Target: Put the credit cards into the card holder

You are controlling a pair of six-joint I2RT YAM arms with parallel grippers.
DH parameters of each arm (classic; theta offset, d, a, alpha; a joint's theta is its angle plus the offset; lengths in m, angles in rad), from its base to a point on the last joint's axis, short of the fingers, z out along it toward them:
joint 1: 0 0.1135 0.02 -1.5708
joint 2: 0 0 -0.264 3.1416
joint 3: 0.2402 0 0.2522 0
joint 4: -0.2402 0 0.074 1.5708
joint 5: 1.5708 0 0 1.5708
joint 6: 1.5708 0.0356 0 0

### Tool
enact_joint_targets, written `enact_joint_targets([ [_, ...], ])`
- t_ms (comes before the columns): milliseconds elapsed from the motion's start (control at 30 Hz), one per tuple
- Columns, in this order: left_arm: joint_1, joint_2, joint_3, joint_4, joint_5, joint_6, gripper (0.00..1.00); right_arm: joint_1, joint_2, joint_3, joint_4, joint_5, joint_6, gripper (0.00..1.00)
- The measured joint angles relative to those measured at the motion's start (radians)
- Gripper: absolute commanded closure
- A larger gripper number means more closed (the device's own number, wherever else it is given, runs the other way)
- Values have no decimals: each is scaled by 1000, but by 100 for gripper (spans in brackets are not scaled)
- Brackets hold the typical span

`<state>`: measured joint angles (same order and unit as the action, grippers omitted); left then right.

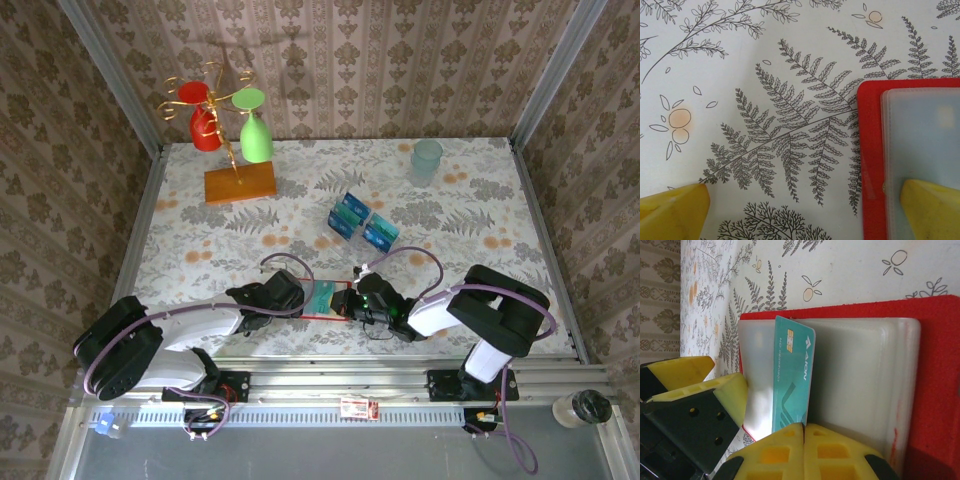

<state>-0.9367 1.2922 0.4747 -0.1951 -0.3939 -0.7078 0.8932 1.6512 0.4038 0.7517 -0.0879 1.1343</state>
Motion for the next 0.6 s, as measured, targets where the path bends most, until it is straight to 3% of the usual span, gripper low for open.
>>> enact_joint_targets([
  [600,0,3,0,3,0,0,0,3,-13,-2,-24,-19,6,100],
])
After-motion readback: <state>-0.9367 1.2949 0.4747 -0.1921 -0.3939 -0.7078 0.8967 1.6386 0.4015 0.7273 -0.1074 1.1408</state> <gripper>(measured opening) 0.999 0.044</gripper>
